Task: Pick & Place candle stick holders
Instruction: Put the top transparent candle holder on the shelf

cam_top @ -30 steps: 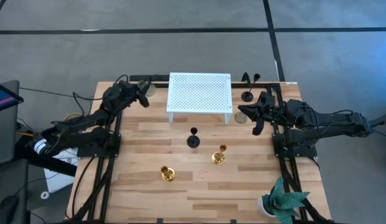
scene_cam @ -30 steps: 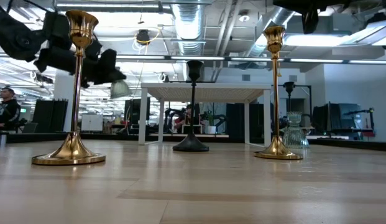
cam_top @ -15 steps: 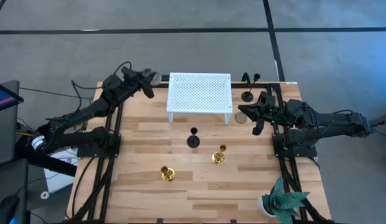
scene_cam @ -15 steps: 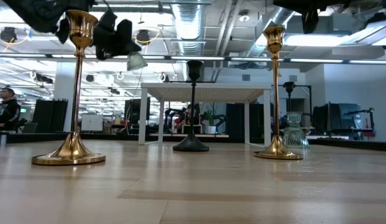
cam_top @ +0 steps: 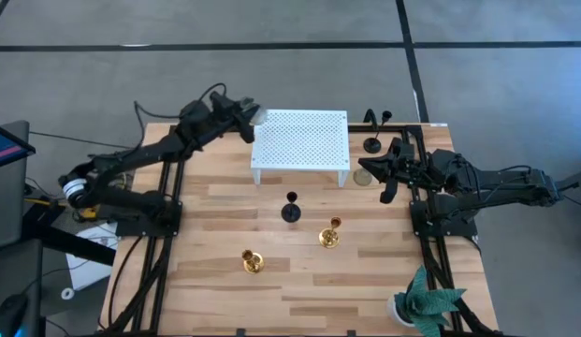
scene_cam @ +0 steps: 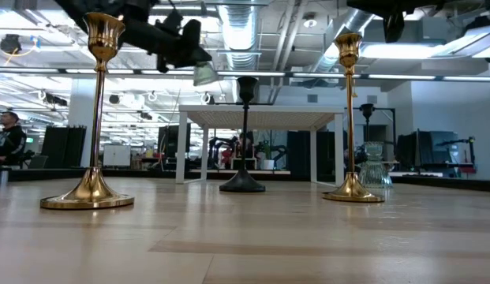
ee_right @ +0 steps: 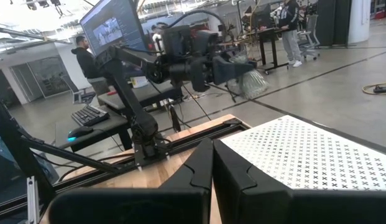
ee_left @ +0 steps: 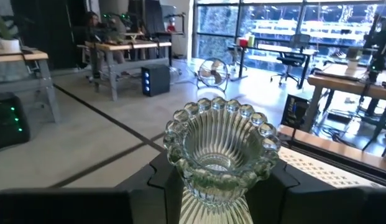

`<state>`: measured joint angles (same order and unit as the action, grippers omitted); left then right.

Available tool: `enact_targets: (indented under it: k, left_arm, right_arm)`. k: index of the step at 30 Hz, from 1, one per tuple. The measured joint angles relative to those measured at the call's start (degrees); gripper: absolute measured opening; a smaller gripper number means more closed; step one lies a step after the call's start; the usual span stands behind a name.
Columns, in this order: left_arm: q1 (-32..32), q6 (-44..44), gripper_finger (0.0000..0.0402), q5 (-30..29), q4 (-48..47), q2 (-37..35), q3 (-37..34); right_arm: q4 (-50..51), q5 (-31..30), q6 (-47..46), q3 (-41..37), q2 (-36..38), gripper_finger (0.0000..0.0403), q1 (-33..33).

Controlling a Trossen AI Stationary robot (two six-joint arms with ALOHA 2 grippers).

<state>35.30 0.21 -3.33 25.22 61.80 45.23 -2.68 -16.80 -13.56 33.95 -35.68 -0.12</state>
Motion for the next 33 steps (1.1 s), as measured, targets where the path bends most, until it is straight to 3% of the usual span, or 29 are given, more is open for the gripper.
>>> enact_targets:
  k: [12,33]
  left_arm:
    - [-2.5,2.8,0.0129,-2.1,0.0,7.8,3.6]
    - [-3.2,3.9,0.0129,-4.4,0.9,13.1,3.6]
  right_arm:
    - [0.0,0.0,0.0,0.0,0.0,0.0,0.0]
    - [0.0,0.0,0.0,0.0,0.0,0.0,0.0]
